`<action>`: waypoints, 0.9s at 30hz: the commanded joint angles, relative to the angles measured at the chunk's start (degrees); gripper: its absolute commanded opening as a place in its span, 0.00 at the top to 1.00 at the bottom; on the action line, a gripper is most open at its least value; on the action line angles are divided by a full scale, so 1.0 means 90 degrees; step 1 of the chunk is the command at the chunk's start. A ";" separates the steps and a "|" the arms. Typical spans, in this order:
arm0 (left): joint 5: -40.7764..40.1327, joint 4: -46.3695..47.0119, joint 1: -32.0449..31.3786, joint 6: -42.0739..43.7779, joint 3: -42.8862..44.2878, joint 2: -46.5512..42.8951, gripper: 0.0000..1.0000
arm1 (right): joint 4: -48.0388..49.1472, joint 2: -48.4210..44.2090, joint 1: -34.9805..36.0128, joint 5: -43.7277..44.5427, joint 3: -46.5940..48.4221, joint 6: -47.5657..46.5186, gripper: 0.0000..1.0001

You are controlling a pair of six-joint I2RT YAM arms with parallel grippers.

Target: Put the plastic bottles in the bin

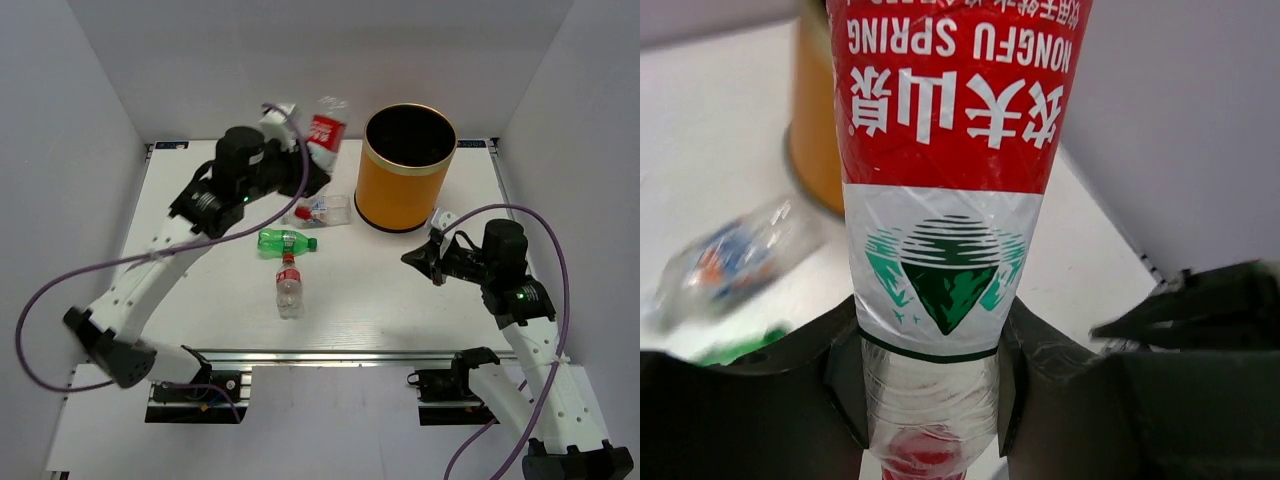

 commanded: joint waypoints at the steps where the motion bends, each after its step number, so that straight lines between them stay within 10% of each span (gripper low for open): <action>1: 0.1820 0.1404 -0.0127 0.0768 0.0715 0.0974 1.00 | -0.0622 0.0042 -0.0019 -0.0841 -0.0090 -0.1102 1.00; 13: 0.1539 0.5482 -0.0128 0.0516 0.1607 0.2841 1.00 | -0.0850 -0.0163 0.0030 -0.0465 -0.0353 -0.1968 1.00; 27: 0.1041 0.6367 -0.0303 -0.0275 0.4525 0.5907 0.90 | -0.0438 -0.0055 0.0450 0.0581 -0.0568 -0.1841 0.98</action>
